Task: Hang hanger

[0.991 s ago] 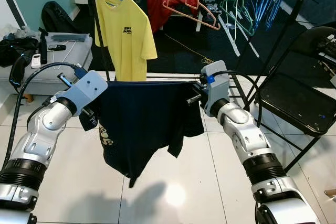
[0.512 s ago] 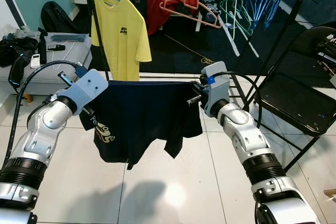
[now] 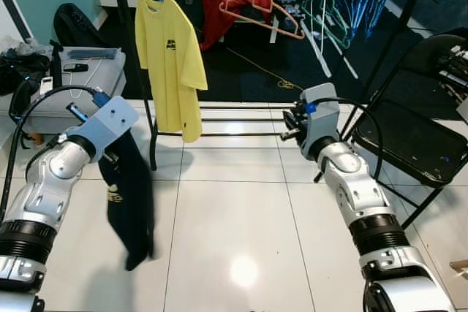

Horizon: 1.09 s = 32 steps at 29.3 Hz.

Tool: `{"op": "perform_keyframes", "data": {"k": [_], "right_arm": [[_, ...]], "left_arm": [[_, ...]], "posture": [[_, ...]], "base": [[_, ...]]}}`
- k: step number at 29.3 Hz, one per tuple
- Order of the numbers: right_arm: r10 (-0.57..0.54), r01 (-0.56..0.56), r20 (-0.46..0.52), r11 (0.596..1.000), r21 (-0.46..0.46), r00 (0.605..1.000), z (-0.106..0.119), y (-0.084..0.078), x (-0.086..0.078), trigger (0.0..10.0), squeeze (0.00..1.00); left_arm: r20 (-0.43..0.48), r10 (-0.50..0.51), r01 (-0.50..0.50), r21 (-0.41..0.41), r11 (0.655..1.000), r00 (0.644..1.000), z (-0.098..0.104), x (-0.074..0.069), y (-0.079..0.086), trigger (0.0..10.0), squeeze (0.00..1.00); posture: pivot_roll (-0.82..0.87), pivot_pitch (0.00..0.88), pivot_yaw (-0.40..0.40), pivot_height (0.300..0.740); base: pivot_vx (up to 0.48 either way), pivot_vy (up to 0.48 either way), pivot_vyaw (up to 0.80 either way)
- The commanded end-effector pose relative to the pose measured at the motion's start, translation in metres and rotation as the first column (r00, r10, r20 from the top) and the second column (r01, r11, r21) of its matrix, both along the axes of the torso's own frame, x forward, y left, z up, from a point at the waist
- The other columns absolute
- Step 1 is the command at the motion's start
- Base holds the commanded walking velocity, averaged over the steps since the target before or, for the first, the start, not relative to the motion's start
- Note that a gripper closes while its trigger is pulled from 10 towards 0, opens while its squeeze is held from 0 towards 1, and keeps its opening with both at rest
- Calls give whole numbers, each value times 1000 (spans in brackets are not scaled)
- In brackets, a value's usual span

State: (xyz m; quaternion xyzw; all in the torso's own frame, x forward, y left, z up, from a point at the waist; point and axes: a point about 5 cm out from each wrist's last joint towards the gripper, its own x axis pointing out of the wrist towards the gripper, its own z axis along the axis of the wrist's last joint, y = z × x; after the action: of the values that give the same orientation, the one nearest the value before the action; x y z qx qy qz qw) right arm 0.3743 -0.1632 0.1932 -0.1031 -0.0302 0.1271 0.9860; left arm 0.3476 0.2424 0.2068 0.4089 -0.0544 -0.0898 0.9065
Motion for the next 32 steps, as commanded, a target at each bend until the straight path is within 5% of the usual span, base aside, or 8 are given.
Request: {"op": "perform_keyframes", "data": {"k": [1, 6, 10, 20, 21, 23, 27, 32], "right_arm": [[-11, 11, -13, 1000, -10, 1000, -7, -2, -1, 10000, 0], [-5, 5, -23, 1000, -12, 1000, -8, -2, -1, 10000, 0], [42, -41, -36, 999, 11, 999, -11, 0, -3, 10000, 0], [397, -409, -137, 910, -71, 908, -40, 25, -26, 10000, 0], [516, -546, -213, 829, -122, 830, -54, 32, -39, 10000, 0], [516, -546, -213, 829, -122, 830, -54, 32, -39, 10000, 0], [669, -732, -343, 676, -86, 659, -80, 36, -65, 10000, 0], [655, -723, -322, 667, -177, 683, -97, 33, -67, 10000, 0]], "left_arm": [[-32, -226, 225, -27, 974, 974, -5, -9, -27, 0, 0], [-95, -541, 548, 88, 832, 836, -12, -35, -59, 0, 0], [-10, -594, 576, 256, 776, 805, -4, -41, -57, 0, 0], [202, -543, 471, 315, 824, 815, 5, -39, -49, 0, 0], [211, -543, 471, 313, 825, 813, 5, -40, -49, 0, 0], [211, -543, 471, 313, 825, 813, 5, -40, -49, 0, 0], [272, -533, 472, 260, 842, 801, 16, -39, -51, 0, 0], [384, -546, 492, 239, 837, 744, 41, -41, -60, 0, 0]], "posture": [[-27, 114, -12, 740], [-32, 116, -13, 740], [-28, 115, -14, 740], [-31, 104, -6, 740], [-33, 104, -8, 740], [-33, 104, -8, 740], [-35, 100, -15, 740], [-33, 95, -13, 740]], "base": [[0, 0, 0], [0, 0, 0], [0, 0, 0], [0, 0, 0], [0, 0, 0], [0, 0, 0], [0, 0, 0], [0, 0, 0]]}}
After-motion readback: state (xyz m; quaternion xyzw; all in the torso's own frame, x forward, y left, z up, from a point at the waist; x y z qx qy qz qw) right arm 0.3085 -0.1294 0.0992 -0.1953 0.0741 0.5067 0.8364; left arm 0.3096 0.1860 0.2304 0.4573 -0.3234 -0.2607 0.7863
